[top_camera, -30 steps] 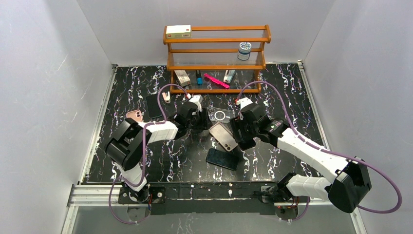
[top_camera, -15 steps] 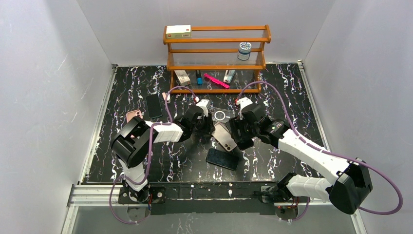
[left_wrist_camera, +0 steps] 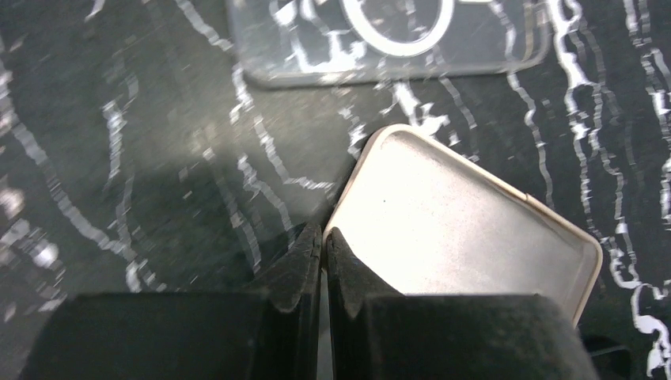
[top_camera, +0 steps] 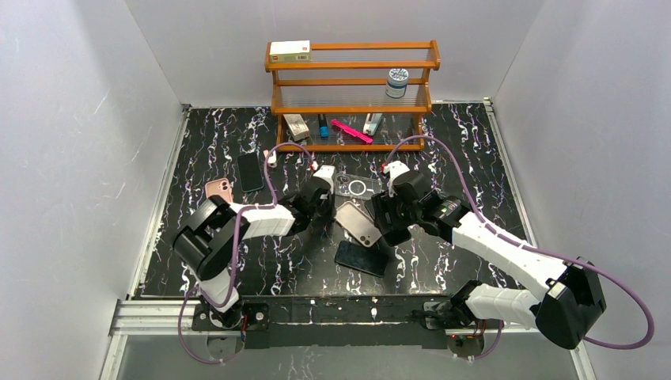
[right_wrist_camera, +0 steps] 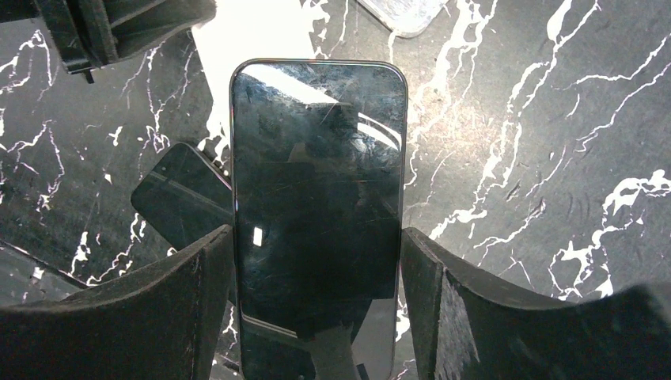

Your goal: Put the phone into the phone case

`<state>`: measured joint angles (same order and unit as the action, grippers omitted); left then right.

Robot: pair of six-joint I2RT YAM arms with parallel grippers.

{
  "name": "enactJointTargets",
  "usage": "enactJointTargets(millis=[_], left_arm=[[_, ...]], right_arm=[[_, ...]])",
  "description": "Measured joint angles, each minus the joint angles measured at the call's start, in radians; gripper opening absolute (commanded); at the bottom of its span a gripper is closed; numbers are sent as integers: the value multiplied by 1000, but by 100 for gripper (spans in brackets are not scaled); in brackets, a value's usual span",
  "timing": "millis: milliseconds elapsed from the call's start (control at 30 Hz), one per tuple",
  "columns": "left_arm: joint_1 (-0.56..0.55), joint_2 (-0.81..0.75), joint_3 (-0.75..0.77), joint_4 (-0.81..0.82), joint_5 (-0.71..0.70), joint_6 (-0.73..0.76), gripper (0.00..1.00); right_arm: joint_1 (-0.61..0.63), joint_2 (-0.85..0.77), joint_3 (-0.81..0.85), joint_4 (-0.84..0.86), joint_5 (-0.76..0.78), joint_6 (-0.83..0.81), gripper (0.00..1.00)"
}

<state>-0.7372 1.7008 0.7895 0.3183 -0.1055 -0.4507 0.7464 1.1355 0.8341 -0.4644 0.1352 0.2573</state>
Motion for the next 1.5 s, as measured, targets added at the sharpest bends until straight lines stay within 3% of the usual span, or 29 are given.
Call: enactJointTargets(millis=[367, 567, 633, 767, 867, 1167, 1300, 1500], left_arm=[[18, -210, -69, -224, -150, -34, 0], [148, -269, -138, -306, -134, -73, 0], [193, -289, -167, -324, -130, -87, 6], [205, -329, -179, -343, -119, -106, 30], [221, -350, -179, -361, -100, -142, 42], [471, -467, -117, -500, 93, -246, 70], [506, -525, -34, -555, 159, -252, 85], [543, -578, 6, -634, 220, -249, 92]], right_arm=[[0, -4, -5, 121, -121, -49, 30], [14, 37, -22, 237, -212, -85, 30], [25, 65, -22, 268, -229, -99, 30], [47, 133, -22, 336, -253, -135, 29], [54, 188, -22, 391, -268, -173, 28], [95, 316, -17, 537, -317, -240, 28], [131, 381, 8, 599, -360, -260, 28], [153, 472, 51, 693, -421, -275, 29]])
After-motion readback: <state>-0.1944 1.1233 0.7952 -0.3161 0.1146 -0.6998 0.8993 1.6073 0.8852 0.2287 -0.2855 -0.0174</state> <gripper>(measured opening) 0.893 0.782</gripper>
